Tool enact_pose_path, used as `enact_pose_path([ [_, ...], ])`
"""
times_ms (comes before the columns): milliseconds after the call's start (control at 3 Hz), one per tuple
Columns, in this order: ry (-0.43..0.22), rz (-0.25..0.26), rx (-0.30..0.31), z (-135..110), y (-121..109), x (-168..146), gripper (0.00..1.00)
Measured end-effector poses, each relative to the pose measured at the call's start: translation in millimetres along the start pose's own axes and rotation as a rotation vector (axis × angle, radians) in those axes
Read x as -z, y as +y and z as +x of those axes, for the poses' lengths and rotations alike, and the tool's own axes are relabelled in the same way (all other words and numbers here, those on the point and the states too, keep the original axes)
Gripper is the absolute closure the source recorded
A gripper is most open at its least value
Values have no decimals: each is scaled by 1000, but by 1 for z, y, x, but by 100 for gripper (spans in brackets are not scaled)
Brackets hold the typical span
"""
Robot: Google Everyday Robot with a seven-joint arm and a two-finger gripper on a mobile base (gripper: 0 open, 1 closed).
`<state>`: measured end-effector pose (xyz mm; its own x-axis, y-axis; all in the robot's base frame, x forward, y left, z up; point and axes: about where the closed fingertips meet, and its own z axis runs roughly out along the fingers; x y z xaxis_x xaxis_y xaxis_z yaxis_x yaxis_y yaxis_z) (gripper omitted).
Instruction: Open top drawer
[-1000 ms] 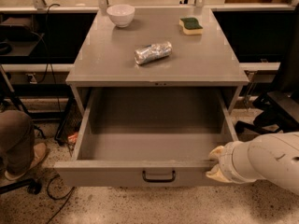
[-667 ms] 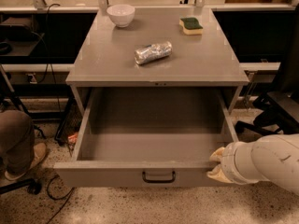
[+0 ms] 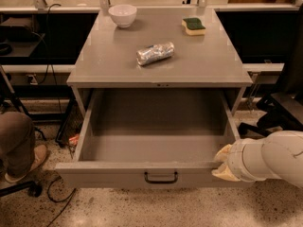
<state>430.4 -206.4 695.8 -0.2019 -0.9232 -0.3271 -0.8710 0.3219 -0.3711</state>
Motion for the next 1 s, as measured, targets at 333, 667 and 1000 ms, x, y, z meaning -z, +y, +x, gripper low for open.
enact_pose_path([
  [333, 4, 41, -7, 7, -23, 18, 35],
  [667, 18, 92, -19, 17, -50, 42, 12],
  [1000, 22, 119, -33, 26, -67, 55, 0],
])
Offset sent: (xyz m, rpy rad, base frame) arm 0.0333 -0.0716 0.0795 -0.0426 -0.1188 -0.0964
